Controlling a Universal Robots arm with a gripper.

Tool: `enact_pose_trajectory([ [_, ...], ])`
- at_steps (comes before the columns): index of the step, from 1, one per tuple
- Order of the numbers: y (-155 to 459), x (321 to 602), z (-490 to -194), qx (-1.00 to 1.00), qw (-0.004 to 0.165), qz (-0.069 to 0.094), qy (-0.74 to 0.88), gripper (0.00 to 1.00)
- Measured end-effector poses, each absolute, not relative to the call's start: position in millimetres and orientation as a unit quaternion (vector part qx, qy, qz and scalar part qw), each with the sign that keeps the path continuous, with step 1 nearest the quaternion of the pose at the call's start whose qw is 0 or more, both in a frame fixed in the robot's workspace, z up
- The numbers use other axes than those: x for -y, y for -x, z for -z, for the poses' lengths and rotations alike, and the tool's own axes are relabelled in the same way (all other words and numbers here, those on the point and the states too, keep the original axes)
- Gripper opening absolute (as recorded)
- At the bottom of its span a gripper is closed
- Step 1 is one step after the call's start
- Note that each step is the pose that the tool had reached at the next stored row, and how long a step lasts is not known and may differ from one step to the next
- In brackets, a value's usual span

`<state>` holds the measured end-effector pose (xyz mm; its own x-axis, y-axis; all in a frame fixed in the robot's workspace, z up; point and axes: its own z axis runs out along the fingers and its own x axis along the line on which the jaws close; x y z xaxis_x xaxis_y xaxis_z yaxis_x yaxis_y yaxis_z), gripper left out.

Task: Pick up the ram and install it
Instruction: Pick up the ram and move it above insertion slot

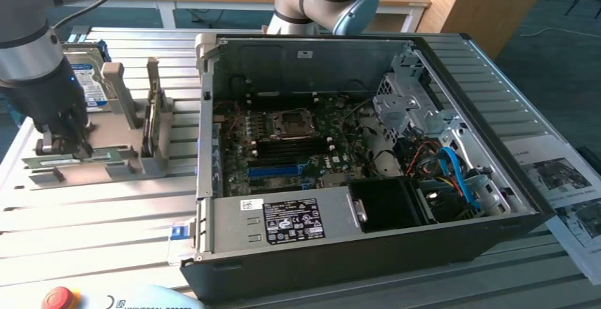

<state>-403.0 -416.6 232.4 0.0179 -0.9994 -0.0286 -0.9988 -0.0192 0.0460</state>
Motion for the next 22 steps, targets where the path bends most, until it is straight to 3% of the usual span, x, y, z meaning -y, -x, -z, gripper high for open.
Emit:
enact_pose_trajectory([
  [22, 403.0, 416.7, -292.2, 0.7, 0.006, 0.026, -0.713, 0.12],
])
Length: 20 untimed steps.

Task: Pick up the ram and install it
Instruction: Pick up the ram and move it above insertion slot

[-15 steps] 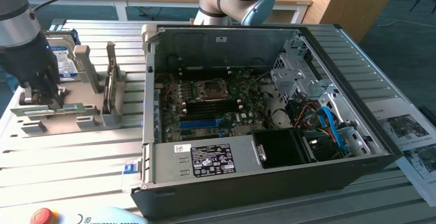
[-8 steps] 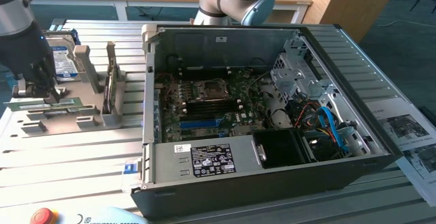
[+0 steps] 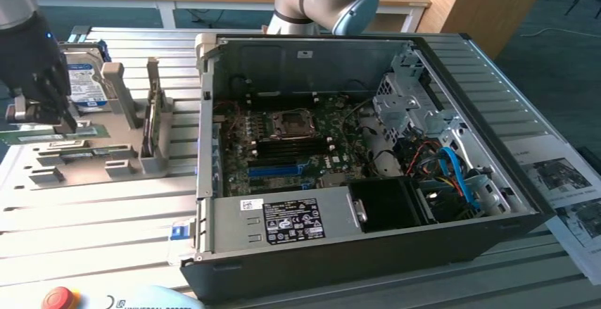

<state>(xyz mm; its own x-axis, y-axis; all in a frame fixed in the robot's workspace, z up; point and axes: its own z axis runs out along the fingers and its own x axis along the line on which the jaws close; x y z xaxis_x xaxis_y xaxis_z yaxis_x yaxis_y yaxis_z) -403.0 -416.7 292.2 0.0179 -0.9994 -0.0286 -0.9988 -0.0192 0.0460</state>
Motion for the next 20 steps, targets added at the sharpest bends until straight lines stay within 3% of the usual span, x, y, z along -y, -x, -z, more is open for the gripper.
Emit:
enact_pose_trajectory([
  [20, 403.0, 416.7, -343.1, 0.7, 0.006, 0.026, -0.713, 0.12],
])
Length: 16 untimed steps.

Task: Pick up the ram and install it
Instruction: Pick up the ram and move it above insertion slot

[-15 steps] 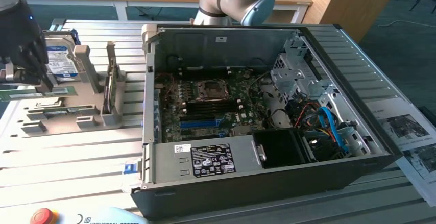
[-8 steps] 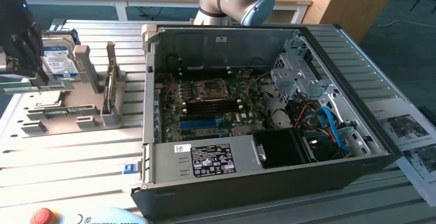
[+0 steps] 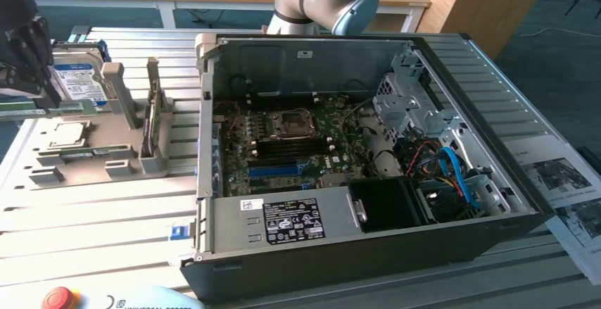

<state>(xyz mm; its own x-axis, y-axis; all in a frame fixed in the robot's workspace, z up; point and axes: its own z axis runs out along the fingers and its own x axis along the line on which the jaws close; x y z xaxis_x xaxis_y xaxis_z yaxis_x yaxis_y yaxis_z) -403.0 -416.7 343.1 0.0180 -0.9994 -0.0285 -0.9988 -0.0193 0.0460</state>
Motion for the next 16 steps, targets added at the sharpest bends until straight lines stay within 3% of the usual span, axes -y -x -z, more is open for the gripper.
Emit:
enact_pose_trajectory([
  [16, 403.0, 416.7, -375.9, 0.7, 0.006, 0.026, -0.713, 0.12],
])
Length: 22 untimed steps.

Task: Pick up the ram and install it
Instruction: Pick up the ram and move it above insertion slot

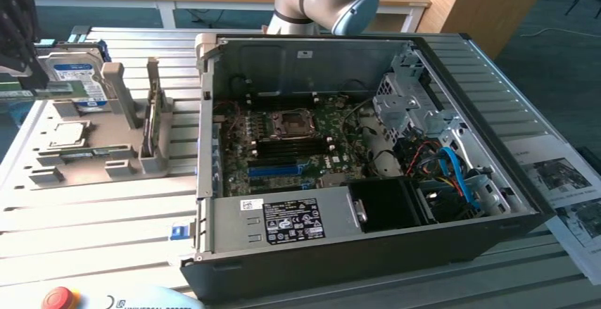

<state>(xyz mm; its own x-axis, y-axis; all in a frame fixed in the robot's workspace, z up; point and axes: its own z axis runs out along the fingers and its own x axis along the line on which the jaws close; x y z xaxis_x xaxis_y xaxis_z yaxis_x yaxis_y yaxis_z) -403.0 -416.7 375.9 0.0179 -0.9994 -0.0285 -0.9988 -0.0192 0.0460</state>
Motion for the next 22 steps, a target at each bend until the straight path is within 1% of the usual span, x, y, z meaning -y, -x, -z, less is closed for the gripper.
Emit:
enact_pose_trajectory([
  [7, 403.0, 416.7, -386.5, 0.7, 0.006, 0.026, -0.713, 0.12],
  [22, 403.0, 416.6, -388.8, 0.7, 0.007, 0.026, -0.713, 0.12],
])
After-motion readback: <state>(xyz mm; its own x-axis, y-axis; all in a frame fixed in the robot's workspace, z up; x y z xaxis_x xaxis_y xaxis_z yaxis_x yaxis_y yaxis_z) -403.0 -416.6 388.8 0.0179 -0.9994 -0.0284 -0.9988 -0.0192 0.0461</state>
